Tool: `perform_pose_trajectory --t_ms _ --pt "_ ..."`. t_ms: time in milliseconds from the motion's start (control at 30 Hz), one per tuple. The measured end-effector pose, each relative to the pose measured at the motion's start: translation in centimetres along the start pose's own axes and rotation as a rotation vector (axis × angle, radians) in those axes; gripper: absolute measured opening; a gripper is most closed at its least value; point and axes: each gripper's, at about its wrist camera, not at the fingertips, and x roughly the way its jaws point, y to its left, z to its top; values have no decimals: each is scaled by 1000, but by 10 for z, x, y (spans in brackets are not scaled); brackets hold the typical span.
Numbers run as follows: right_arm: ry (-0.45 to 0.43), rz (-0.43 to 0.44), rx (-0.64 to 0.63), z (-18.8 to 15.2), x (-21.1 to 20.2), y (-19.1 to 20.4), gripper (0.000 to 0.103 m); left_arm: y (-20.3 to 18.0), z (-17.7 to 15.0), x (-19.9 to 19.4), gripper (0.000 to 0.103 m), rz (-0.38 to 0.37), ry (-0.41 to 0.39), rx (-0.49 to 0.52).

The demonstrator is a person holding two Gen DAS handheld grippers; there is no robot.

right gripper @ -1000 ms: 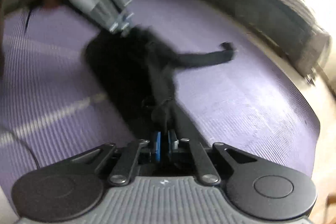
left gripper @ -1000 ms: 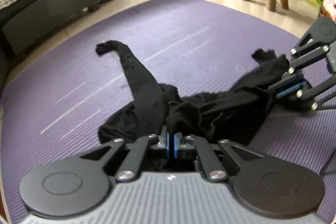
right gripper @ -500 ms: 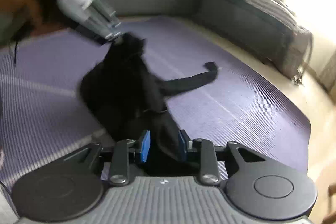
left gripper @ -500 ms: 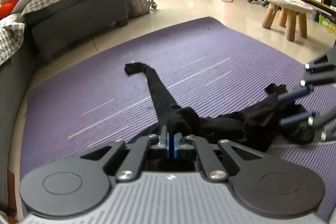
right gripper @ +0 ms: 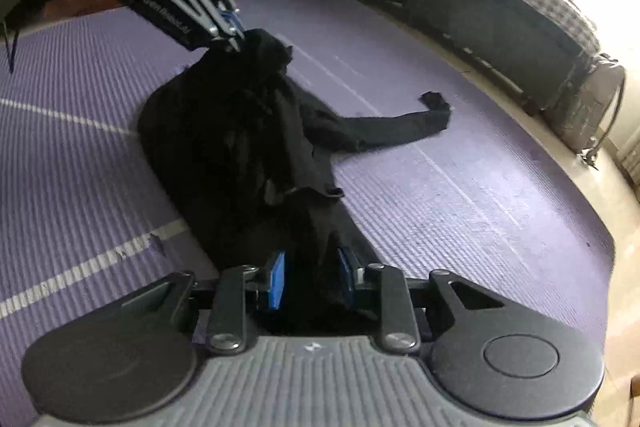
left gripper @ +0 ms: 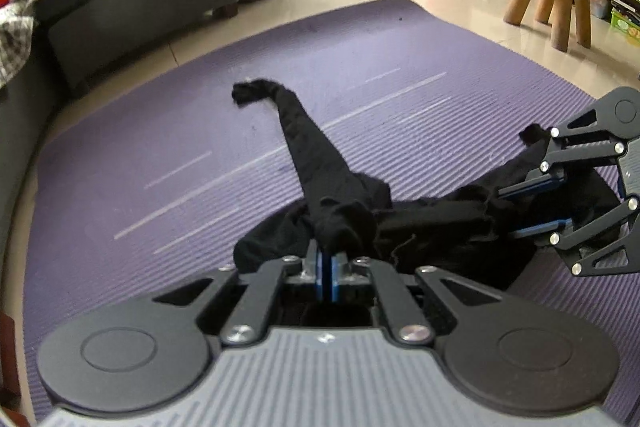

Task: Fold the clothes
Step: 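Lift the garment off the mat with both grippers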

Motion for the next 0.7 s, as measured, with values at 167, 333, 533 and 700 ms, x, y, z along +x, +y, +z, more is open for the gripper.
perform_pose_trajectory --t_ms 167,333,533,700 --pt "-48 25 101 5 -5 -14 2 4 -4 7 4 3 21 -6" --pt "-172 -56 286 13 -41 -42 1 3 3 -12 4 52 -57 -21" --pt "-299 -204 312 32 -105 -55 1 -12 33 -69 4 131 -263 -18" --pt "-383 -308 295 58 -164 -67 1 -25 62 -123 4 201 -412 4"
